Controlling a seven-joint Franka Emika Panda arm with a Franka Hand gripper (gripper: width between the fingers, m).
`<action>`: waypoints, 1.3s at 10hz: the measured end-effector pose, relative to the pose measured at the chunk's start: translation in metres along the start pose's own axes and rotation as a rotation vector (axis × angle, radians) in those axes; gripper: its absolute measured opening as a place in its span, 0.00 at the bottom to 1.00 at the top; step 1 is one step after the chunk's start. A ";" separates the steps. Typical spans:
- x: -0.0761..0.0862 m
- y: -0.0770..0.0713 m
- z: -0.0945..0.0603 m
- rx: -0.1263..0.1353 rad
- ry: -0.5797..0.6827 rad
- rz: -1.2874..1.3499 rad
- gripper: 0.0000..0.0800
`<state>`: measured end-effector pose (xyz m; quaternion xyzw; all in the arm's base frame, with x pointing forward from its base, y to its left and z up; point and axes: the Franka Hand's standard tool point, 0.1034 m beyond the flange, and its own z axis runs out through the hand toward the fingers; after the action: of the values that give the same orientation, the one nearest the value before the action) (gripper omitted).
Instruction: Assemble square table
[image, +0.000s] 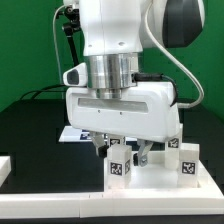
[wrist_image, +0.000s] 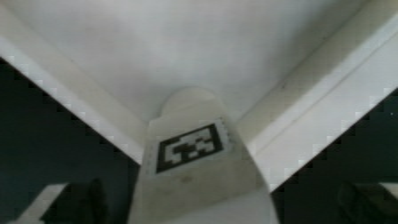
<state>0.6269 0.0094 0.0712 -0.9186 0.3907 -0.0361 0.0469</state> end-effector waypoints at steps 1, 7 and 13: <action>0.000 0.000 0.000 0.000 0.000 -0.001 0.70; -0.001 0.003 0.002 -0.005 -0.007 0.382 0.37; 0.001 0.005 0.003 0.007 -0.061 1.069 0.37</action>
Offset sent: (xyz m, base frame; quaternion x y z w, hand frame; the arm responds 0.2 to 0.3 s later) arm 0.0000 0.0000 0.0000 0.0000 0.0000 0.1296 0.9916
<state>0.6242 0.0052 0.0678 -0.5919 0.8025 0.0182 0.0733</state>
